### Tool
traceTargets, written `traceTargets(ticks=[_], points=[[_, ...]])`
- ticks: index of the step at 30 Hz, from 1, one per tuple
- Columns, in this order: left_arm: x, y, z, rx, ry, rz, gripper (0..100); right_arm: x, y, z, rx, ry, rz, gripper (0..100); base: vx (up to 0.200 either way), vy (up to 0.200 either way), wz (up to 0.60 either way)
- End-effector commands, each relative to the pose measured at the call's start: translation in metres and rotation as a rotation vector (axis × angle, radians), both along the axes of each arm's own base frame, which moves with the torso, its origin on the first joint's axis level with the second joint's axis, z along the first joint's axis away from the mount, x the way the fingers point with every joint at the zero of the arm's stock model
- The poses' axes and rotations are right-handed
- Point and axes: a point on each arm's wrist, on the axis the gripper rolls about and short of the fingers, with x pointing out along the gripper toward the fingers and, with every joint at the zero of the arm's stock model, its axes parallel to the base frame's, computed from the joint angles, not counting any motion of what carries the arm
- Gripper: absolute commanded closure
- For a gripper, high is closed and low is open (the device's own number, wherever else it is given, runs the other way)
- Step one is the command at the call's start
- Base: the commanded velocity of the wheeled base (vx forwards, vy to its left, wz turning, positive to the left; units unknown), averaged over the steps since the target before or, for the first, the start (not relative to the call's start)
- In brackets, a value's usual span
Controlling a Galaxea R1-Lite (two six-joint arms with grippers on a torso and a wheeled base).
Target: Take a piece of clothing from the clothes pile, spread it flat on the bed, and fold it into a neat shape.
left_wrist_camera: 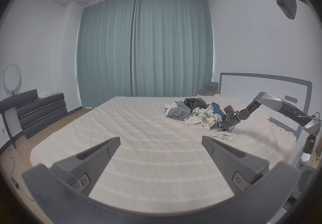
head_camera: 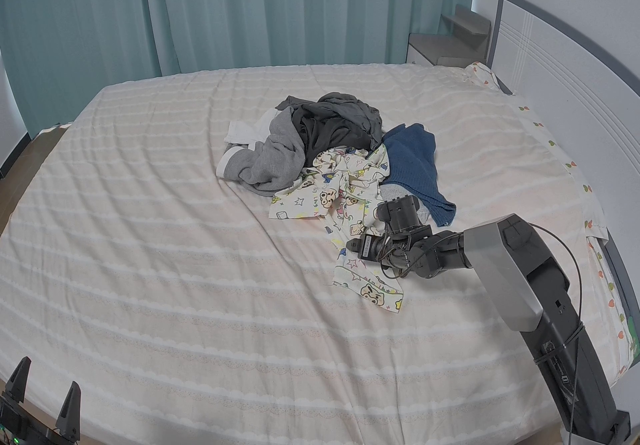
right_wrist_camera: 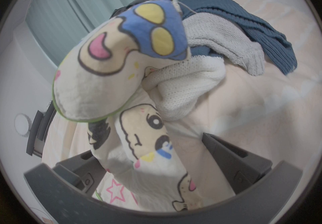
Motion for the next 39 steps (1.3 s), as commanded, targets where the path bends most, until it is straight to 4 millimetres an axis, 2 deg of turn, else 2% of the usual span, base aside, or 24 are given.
traceTargets(ticks=[1, 3, 7, 9, 10, 11, 14, 15, 19, 27, 36, 39], points=[[0.0, 0.0, -0.005, 0.0, 0.0, 0.0, 0, -0.01, 0.006, -0.011, -0.014, 0.088, -0.007, 100, 0.0, 0.0, 0.0], [0.0, 0.0, -0.005, 0.0, 0.0, 0.0, 0, -0.013, 0.011, 0.001, -0.007, 0.094, -0.008, 100, 0.0, 0.0, 0.0], [0.0, 0.0, -0.005, -0.002, 0.0, 0.0, 0, -0.015, 0.019, 0.042, 0.022, 0.04, 0.0, 100, 0.0, 0.0, 0.0], [0.0, 0.0, -0.005, 0.0, 0.0, 0.002, 0, -0.014, 0.02, 0.077, 0.055, -0.034, 0.01, 100, 0.0, 0.0, 0.0], [0.0, 0.0, -0.005, 0.0, 0.0, 0.0, 0, -0.014, 0.02, 0.079, 0.056, -0.038, 0.011, 100, 0.0, 0.0, 0.0], [0.0, 0.0, -0.005, 0.0, 0.0, 0.0, 0, -0.014, 0.02, 0.107, 0.089, -0.104, 0.02, 100, 0.0, 0.0, 0.0], [0.0, 0.0, -0.005, 0.0, 0.0, 0.0, 0, -0.014, 0.021, 0.142, 0.124, -0.228, 0.048, 100, 0.0, 0.0, 0.0], [0.0, 0.0, -0.005, 0.0, 0.0, 0.0, 0, -0.014, 0.022, 0.16, 0.137, -0.32, 0.084, 100, 0.0, 0.0, 0.0], [0.0, 0.0, -0.005, 0.0, 0.0, 0.0, 0, -0.03, 0.013, 0.136, 0.092, -0.395, 0.208, 100, 0.0, 0.0, 0.0], [0.0, 0.0, -0.005, 0.0, 0.0, 0.0, 0, -0.037, -0.001, 0.113, 0.05, -0.331, 0.209, 100, 0.0, 0.0, 0.0], [0.0, 0.0, -0.005, 0.0, 0.0, 0.0, 0, -0.06, -0.011, 0.113, 0.041, -0.26, 0.238, 100, 0.0, 0.0, 0.0], [0.0, 0.0, -0.005, -0.002, 0.0, 0.0, 0, -0.078, -0.02, 0.116, 0.054, -0.218, 0.272, 100, 0.0, 0.0, 0.0]])
